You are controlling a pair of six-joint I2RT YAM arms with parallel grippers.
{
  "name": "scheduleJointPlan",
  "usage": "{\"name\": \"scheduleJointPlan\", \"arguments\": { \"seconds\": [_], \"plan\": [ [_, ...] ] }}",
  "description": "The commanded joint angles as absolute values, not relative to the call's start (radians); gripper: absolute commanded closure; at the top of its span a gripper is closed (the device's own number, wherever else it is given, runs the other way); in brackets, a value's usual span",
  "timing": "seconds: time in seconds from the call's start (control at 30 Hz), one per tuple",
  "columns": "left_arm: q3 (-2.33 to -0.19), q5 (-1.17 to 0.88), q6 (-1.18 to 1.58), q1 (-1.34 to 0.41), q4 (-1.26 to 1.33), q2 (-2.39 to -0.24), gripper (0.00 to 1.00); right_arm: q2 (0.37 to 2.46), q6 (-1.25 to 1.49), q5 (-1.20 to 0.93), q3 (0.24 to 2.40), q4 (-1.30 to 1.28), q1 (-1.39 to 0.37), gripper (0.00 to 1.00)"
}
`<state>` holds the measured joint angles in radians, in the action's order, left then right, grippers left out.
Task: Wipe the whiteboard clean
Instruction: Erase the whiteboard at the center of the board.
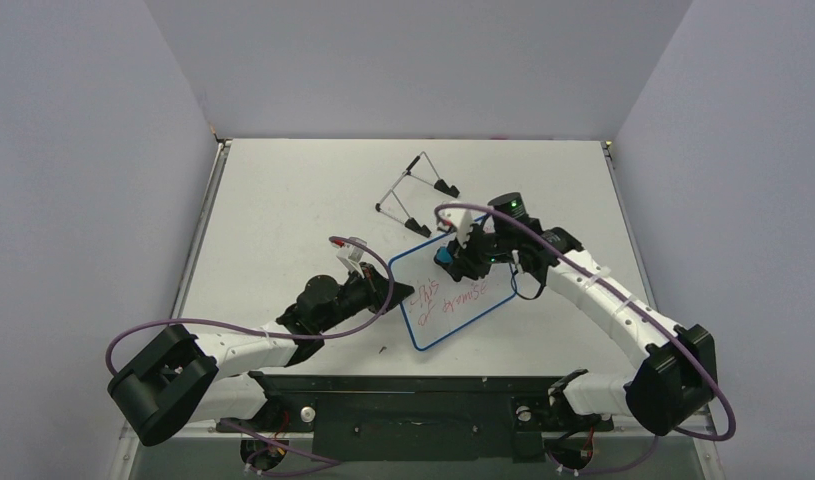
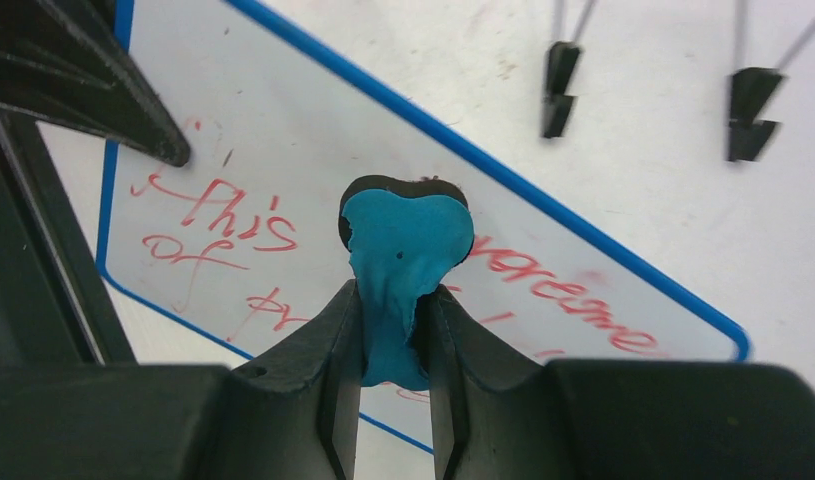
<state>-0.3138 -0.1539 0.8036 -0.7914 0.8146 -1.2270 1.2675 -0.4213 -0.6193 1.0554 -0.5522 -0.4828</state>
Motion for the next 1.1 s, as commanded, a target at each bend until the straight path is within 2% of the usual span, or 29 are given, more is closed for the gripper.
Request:
{"name": "scheduleJointPlan", "arguments": {
  "seconds": [0.0, 0.17, 0.43, 0.67, 0.83, 1.07],
  "plan": [
    [-0.350, -0.158, 0.789, -0.794, 0.898, -1.208, 1.00, 1.181, -0.347, -0.653, 1.047, -0.468, -0.448, 1.00],
    [-0.362, -0.163, 0.807, -0.798, 0.909, -1.233, 1.00, 1.195, -0.359, -0.430, 1.016, -0.426, -0.544, 1.00],
    [-0.344, -0.142, 0.809, -0.803, 0.910, -1.225, 1.00, 1.275, -0.448, -0.338, 1.012, -0.459, -0.699, 1.00],
    [-0.339, -0.144, 0.798, -0.803, 0.901, -1.219, 1.00, 1.302, -0.348, -0.134, 0.994, -0.363, -0.630, 1.00],
    [-0.337, -0.147, 0.790, -0.803, 0.898, -1.220, 1.00, 1.314, -0.348, -0.135, 0.986, -0.362, -0.627, 1.00],
    [-0.326, -0.145, 0.790, -0.803, 0.902, -1.209, 1.00, 1.328, -0.476, -0.328, 0.997, -0.473, -0.739, 1.00]
  ]
}}
